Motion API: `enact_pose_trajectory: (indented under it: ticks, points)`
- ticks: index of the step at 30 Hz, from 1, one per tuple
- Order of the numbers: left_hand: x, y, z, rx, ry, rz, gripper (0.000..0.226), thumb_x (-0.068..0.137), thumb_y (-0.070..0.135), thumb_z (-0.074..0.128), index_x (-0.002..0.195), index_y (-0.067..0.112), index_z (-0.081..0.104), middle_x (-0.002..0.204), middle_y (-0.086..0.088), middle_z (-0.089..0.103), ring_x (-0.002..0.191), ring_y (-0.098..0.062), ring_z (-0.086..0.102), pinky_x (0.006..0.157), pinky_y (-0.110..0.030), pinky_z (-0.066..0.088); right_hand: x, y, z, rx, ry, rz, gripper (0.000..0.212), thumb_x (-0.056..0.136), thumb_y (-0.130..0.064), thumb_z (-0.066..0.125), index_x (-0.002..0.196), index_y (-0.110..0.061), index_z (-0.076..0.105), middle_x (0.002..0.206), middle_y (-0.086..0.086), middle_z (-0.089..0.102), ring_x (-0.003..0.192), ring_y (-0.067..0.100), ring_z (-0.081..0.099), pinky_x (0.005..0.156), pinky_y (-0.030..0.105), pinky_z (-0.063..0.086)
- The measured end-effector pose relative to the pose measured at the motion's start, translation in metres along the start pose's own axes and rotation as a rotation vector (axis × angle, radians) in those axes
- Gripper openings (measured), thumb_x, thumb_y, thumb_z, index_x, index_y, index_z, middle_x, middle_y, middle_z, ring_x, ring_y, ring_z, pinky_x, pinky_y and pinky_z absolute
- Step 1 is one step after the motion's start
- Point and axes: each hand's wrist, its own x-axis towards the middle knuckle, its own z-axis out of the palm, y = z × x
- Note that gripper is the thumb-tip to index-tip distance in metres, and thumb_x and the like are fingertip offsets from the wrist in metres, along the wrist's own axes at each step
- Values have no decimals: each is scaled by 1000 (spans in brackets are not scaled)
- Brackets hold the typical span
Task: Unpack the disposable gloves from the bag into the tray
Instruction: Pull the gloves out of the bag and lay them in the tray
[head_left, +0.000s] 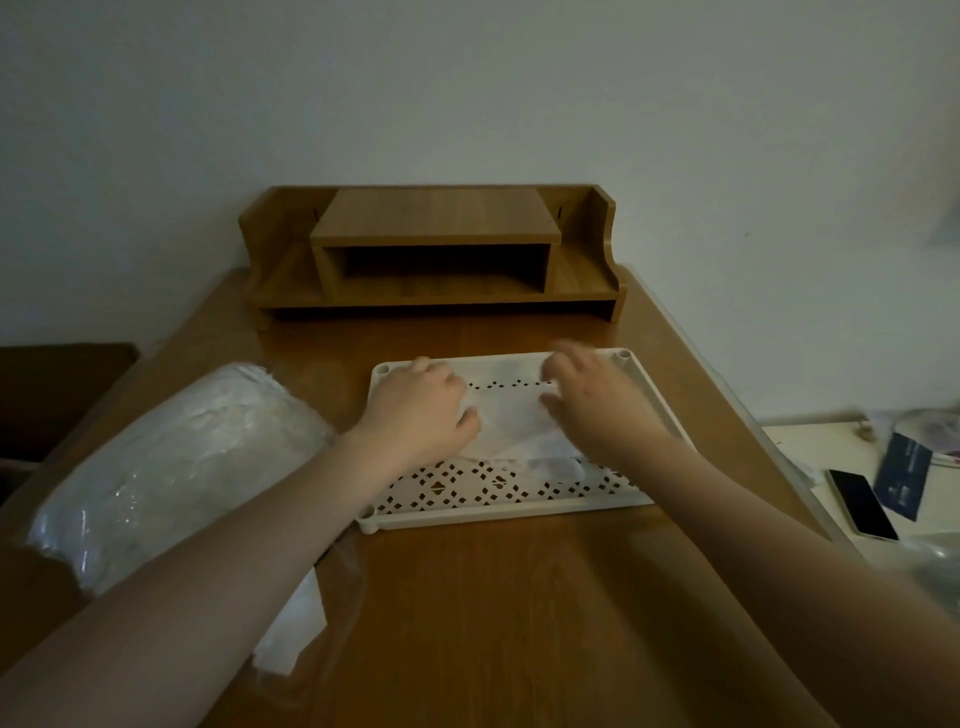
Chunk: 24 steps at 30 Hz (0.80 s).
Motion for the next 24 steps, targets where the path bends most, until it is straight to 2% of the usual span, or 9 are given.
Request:
enact_pose_trajectory:
  ticks: [2,4,7,11,14,17,20,22,24]
  points:
    - [8,11,4,-87,-31,41,40,100,31,30,130,8,45,135,-7,46,122,-19,43,99,-32,36,2,-7,15,49,-243,-107,51,99,-36,43,145,-18,30,158,5,17,144,23,18,117,35,14]
    - [12,23,17,-126,-233,76,55,102,37,27,149,10,19,157,-9,16,143,-22,18,116,-35,18,4,-6,31,5,-388,-126,61,100,-46,32,152,-22,12,160,4,3,147,24,3,117,37,4]
    - [11,20,33,-172,-440,-23,78,97,56,23,149,8,-10,156,-9,-18,145,-22,-12,118,-37,-1,5,10,38,-14,-457,22,80,91,-66,28,152,-25,-5,159,2,-12,146,28,-11,116,43,-4]
    - [11,4,39,-135,-481,-148,96,88,70,27,148,7,-15,155,-10,-22,144,-25,-14,119,-40,0,2,37,37,-49,-508,207,116,69,-88,31,151,-19,-14,158,6,-21,145,28,-18,116,48,-7]
    - [5,4,26,-129,-449,-129,91,91,65,30,149,8,-11,157,-10,-16,146,-24,-9,118,-38,2,-1,36,29,-21,-475,291,127,59,-93,28,151,-16,-12,157,9,-22,144,28,-20,115,49,-9]
    - [-15,10,-6,-234,-172,17,63,100,39,35,151,16,7,159,-3,4,145,-17,9,115,-30,14,-5,3,6,33,-163,151,99,78,-78,26,152,-14,9,160,9,-5,147,27,-5,118,44,0]
    - [-49,0,-38,-436,210,94,37,98,12,43,135,17,48,144,1,41,132,-15,37,106,-26,32,-15,-49,-23,308,218,-147,38,98,-31,48,128,-9,55,135,6,51,116,18,53,97,31,42]
    - [-71,-21,-41,-347,423,168,24,89,-1,54,105,11,67,136,-7,50,132,-26,37,108,-41,31,-24,-83,-34,385,294,-337,20,94,-15,53,107,-7,67,106,5,66,85,9,59,75,23,51]
    - [-92,-46,-34,-312,417,140,15,85,0,62,89,12,69,139,-9,48,137,-32,28,107,-50,26,-31,-113,-36,435,243,-469,15,89,-11,56,94,-7,70,88,5,69,74,11,61,66,21,50]
